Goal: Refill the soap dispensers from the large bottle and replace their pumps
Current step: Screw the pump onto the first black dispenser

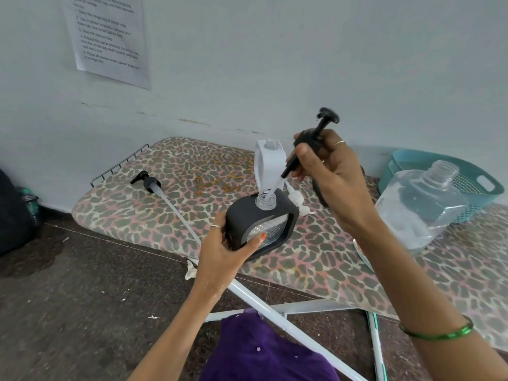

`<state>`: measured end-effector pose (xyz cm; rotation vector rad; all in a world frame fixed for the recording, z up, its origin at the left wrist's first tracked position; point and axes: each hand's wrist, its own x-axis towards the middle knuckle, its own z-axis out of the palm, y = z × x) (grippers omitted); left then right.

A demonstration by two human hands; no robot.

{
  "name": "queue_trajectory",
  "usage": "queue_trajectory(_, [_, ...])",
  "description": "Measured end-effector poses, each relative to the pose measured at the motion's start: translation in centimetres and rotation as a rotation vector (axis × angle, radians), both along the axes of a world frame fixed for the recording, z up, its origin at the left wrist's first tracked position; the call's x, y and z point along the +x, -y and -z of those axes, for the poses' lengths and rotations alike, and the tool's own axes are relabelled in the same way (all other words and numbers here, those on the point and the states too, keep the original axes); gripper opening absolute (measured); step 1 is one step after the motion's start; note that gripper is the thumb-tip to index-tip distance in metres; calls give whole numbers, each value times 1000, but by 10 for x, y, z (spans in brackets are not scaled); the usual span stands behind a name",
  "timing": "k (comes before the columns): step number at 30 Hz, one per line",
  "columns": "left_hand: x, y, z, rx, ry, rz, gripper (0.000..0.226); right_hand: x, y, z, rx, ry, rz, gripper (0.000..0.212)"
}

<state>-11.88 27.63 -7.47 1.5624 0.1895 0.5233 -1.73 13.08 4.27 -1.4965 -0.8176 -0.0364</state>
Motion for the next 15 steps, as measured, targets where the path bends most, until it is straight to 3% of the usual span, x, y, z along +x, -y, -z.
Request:
queue_trajectory(10, [1, 0, 0, -36, 5, 25, 50, 4, -14, 41, -458, 99, -8, 37])
queue_trajectory(15, [1, 0, 1, -28, 8, 24, 50, 0, -15, 46, -481, 116, 31, 27])
